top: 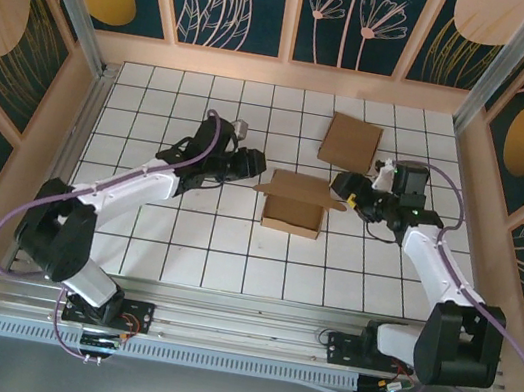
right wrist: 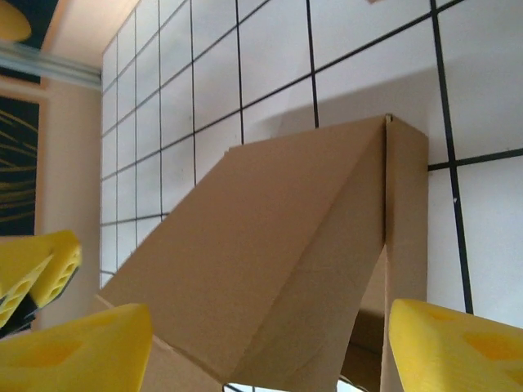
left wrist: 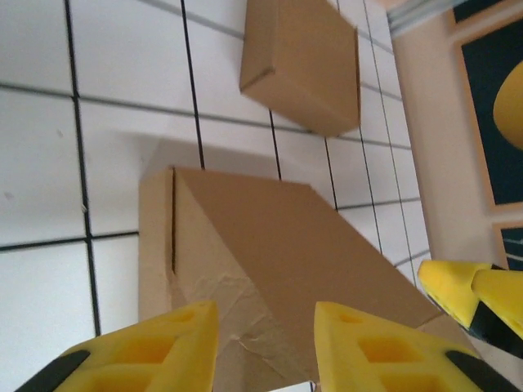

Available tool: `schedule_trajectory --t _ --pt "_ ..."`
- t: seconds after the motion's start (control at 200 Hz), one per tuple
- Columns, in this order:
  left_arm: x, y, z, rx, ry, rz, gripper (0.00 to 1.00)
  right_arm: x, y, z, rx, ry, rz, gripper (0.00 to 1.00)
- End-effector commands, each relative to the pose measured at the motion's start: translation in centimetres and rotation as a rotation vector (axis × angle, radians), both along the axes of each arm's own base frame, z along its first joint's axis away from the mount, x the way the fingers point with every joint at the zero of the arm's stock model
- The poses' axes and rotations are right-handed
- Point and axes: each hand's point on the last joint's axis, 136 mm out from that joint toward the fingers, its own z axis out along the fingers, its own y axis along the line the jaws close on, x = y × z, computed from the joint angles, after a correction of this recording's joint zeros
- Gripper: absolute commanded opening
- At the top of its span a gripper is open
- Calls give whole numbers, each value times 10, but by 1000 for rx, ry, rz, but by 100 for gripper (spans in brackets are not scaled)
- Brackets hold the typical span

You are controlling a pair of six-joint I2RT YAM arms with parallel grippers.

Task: Fold the paper box

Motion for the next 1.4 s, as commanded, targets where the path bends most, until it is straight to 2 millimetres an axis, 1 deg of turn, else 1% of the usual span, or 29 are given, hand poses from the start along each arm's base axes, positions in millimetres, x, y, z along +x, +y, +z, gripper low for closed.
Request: schedule_trajectory --t 0.0,0.065,0.12,0.23,0.3,0.49,0.521,0.596,0.611,0.676,0.766,0.821,0.856,0.886,0.936,0.966,0.996,1.021,1.066,1.076,1.086,1.186,1.296,1.346,1.396 --pt "-13 -29 6 -135 75 -142 32 -9 8 -9 38 35 15 72" --pt "-17 -34 -1 -160 115 -170 31 -12 9 -13 66 51 -7 67" --pt "-19 -33 -8 -151 135 -172 32 -15 14 -15 97 58 -6 59" --pt "-28 -35 -21 -170 185 -190 31 -20 24 -19 103 74 2 54" --pt "-34 -37 -26 -205 209 -201 30 -21 26 -21 89 76 5 49" --pt "-35 -34 -40 -192 230 -189 28 -23 34 -31 64 89 14 45" --pt "-35 -34 -43 -187 234 -186 28 -23 35 -32 59 89 17 42" --pt "-35 -32 -47 -172 233 -179 28 -24 36 -37 43 90 17 39" --pt "-39 -29 -56 -163 252 -175 28 -24 36 -38 41 91 16 39" --pt "-40 -28 -61 -162 260 -166 28 -25 38 -40 44 92 15 36" --pt "-42 -27 -61 -163 256 -165 29 -25 38 -44 30 93 16 37" --pt "-39 -19 -61 -107 230 -140 31 -24 35 -46 6 88 8 37" --pt "-35 -13 -58 -63 196 -119 33 -23 32 -48 -13 85 -1 37" --pt "-31 -8 -53 -37 165 -102 37 -23 30 -49 -29 83 -8 37" --pt "-26 -2 -39 -17 107 -73 49 -22 27 -52 -48 79 -20 36" --pt "-24 2 -35 -4 86 -58 55 -22 25 -52 -54 76 -24 36" --pt "-23 4 -31 3 73 -46 59 -21 25 -53 -60 75 -26 36" --pt "-22 6 -31 12 68 -38 60 -21 24 -54 -63 74 -26 36" --pt "-23 12 -36 43 77 -20 61 -21 25 -54 -65 75 -24 36" --pt "-18 10 -29 38 64 -17 61 -21 24 -54 -65 74 -24 36" --pt "-17 10 -28 41 63 -14 61 -21 24 -55 -66 74 -24 36" --pt "-15 12 -42 72 96 -3 61 -21 26 -55 -63 75 -18 36" --pt "-16 -1 -47 8 128 -34 61 -20 26 -53 -62 71 -15 35" --pt "-17 -9 -47 -28 141 -59 58 -21 26 -53 -61 71 -14 35" --pt "-19 -15 -47 -58 154 -84 53 -21 26 -53 -62 71 -13 34"
